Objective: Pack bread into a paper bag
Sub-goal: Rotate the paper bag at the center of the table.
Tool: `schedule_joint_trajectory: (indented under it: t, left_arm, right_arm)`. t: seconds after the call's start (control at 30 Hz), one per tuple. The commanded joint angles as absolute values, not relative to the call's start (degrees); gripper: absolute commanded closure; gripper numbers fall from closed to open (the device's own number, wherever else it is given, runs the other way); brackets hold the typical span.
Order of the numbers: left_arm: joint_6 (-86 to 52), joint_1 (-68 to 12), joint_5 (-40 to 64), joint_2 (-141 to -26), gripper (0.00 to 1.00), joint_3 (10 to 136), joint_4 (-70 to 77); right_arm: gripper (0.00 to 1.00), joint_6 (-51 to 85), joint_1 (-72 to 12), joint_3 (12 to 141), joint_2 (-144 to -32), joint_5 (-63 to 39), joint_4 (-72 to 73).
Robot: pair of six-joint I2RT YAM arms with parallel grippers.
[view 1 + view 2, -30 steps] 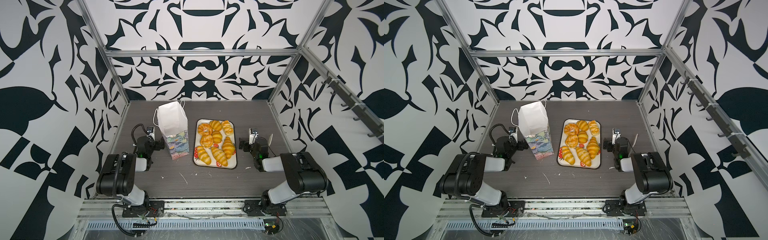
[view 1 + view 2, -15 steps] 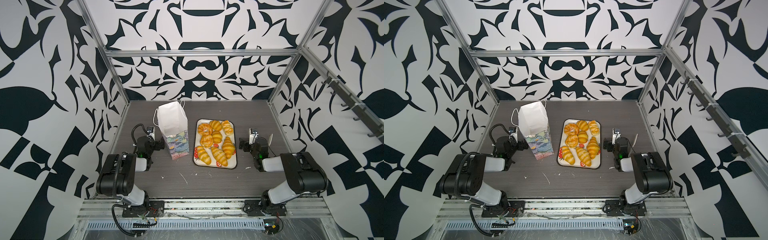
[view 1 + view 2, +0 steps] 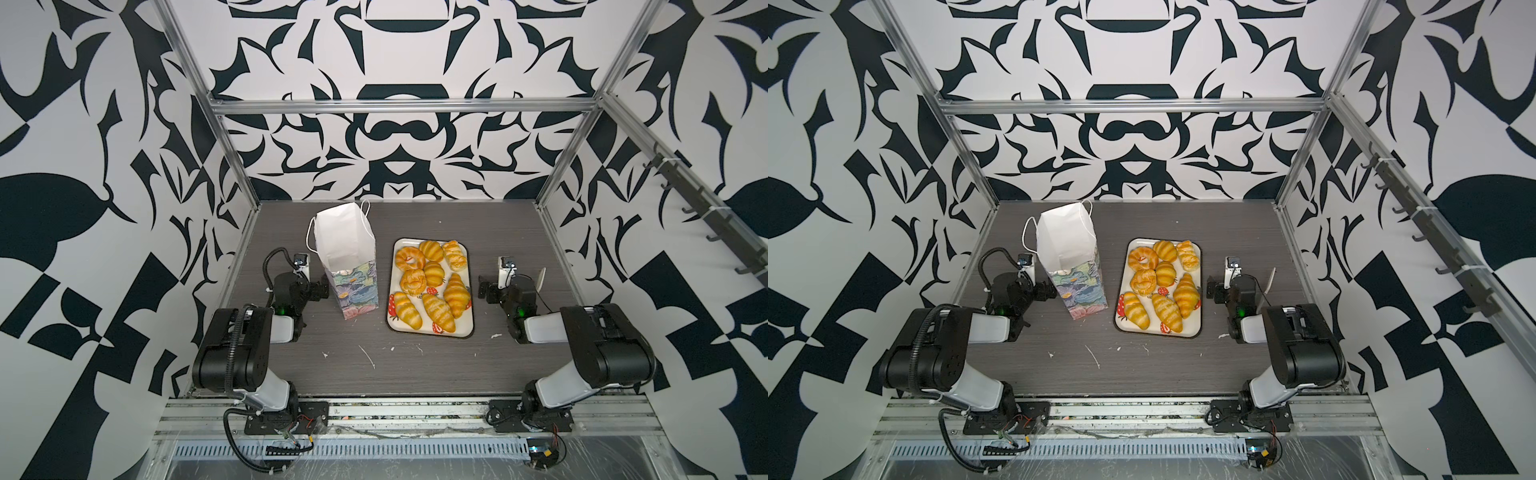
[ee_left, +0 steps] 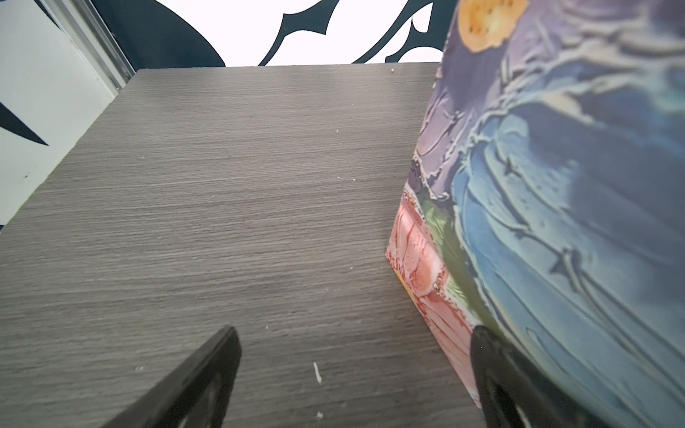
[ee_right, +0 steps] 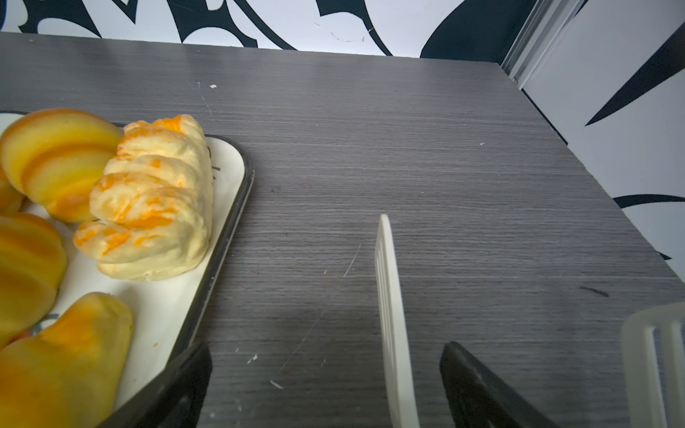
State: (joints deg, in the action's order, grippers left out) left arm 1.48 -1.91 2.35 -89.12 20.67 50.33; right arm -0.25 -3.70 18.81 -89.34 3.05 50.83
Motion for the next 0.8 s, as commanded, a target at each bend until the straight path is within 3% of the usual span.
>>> schedule_joint_trajectory:
  t: [0.0, 0.13, 0.37, 0.53, 0.6, 0.67, 0.77]
  left_arm:
    - [0.4, -2.1, -0.7, -89.3, 0.01, 21.4, 52.2]
    - [-3.9, -2.1, -11.9, -85.7, 0.01, 17.5, 56.7]
    - [-3.0, -8.3, -25.1, -69.2, 0.01, 12.8, 52.8]
    - [-12.7, -8.4, -28.5, -59.4, 0.01, 16.0, 36.2]
    - [-16.7, -8.4, -29.5, -55.9, 0.01, 18.0, 28.9]
    - [-21.3, -8.3, -29.6, -52.1, 0.01, 20.6, 19.7]
    - [-27.1, -8.3, -28.5, -47.6, 0.01, 25.6, 5.6]
  right_arm:
    - [0.00, 0.4, -3.5, 20.6, -89.1, 5.6, 51.8]
    - [0.00, 1.9, -3.5, 21.1, -86.1, 9.3, 49.3]
    - [0.02, 8.6, -3.6, 30.3, -73.5, 24.1, 22.4]
    - [0.05, 20.5, -3.6, 42.5, -72.9, 32.5, 0.3]
    - [0.00, 30.0, -3.5, 49.5, -73.7, 35.0, -12.3]
    - [0.00, 37.7, -3.5, 56.4, -75.0, 32.6, -24.0]
    - [0.00, 36.4, -3.3, 56.2, -76.0, 25.7, -23.0]
